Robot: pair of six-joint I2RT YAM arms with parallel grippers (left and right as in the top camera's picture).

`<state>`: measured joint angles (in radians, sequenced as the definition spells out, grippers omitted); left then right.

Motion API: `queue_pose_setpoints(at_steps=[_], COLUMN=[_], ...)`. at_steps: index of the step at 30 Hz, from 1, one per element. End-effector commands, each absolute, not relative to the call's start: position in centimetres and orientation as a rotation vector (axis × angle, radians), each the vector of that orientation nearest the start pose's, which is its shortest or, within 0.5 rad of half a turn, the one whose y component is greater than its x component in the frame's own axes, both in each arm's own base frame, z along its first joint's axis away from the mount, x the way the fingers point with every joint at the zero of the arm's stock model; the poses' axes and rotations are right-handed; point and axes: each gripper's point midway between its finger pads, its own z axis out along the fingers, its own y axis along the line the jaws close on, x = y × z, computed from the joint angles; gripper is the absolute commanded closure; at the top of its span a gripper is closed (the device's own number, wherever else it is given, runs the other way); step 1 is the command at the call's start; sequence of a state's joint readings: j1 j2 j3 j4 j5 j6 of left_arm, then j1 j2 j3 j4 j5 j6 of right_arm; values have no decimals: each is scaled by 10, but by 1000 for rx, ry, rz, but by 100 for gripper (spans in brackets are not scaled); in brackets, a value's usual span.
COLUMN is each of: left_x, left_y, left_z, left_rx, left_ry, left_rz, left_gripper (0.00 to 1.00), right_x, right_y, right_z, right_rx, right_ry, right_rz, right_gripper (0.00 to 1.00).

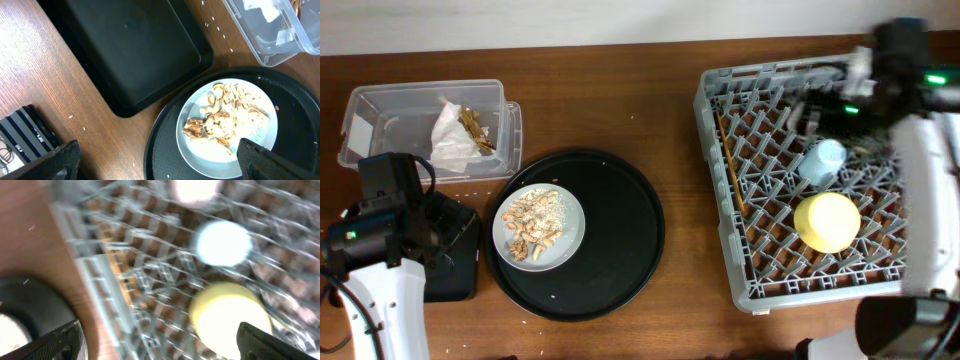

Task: Sort waste into correct bins and load items into the dishwasher rack
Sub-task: 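Move the left gripper to the white plate and grasp its rim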

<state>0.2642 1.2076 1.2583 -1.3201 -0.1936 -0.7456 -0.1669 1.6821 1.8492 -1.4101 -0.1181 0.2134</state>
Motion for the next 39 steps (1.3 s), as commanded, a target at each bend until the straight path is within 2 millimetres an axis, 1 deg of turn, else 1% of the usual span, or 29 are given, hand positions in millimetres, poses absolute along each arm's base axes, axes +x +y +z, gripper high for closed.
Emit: queue_pose_setpoints(at_steps=[1,2,6,10,12,13,14,16,17,18,19,20,21,24,26,27,29,30,33,34,36,37,39], left_x=[221,221,221,221,223,224,224,219,221,228,233,233,230,222,222,222,225,226,232,237,249,258,272], left_y=[95,95,95,95,92,86,76,46,29,11,-4,-22,-30,-54,-71,-76,-82,-85,-93,-95,-91,-90,-91], left_z=[203,203,203,203,202,201,199,196,196,198,201,202,201,193,189,185,176,171,157,150,136,127,109], left_rx=[-1404,-1405,-1404,-1405,-1402,-1401,-1402,-1415,-1351,-1180,-1013,-850,-788,-613,-487,-467,-453,-423,-332,-296,-301,-308,-306], left_ry=[2412,2412,2412,2412,2417,2431,2462,2551,2608,2667,2709,2759,2792,2878,2900,2906,2909,2913,2919,2915,2890,2876,2873], left_rz=[159,159,159,160,124,81,4,-201,-323,-447,-535,-600,-601,-561,-544,-511,-366,-275,-89,3,163,230,297], left_gripper=[1,1,1,1,1,1,1,1,1,1,1,1,1,1,1,1,1,1,1,1,2,9,11], right_x=[337,335,328,326,326,326,326,326,326,326,326,326,326,326,326,326,326,326,326,326,326,326,326], right_y=[-75,-84,-109,-115,-115,-115,-115,-115,-115,-115,-114,-115,-115,-115,-114,-115,-115,-115,-115,-115,-115,-115,-115], right_z=[237,237,237,237,237,237,237,237,237,237,237,237,237,237,237,237,237,237,237,237,237,237,237], right_rx=[693,734,833,860,857,857,858,858,859,857,857,857,857,857,857,857,857,857,857,857,857,857,857], right_ry=[2797,2789,2756,2746,2747,2747,2747,2747,2746,2747,2747,2747,2747,2747,2747,2747,2747,2747,2747,2747,2747,2747,2747], right_rz=[153,148,134,130,130,130,130,130,130,130,131,130,130,130,131,130,130,130,130,130,130,130,130], right_gripper=[1,1,1,2,1,1,1,1,1,1,1,1,1,1,2,1,1,1,1,1,1,1,1])
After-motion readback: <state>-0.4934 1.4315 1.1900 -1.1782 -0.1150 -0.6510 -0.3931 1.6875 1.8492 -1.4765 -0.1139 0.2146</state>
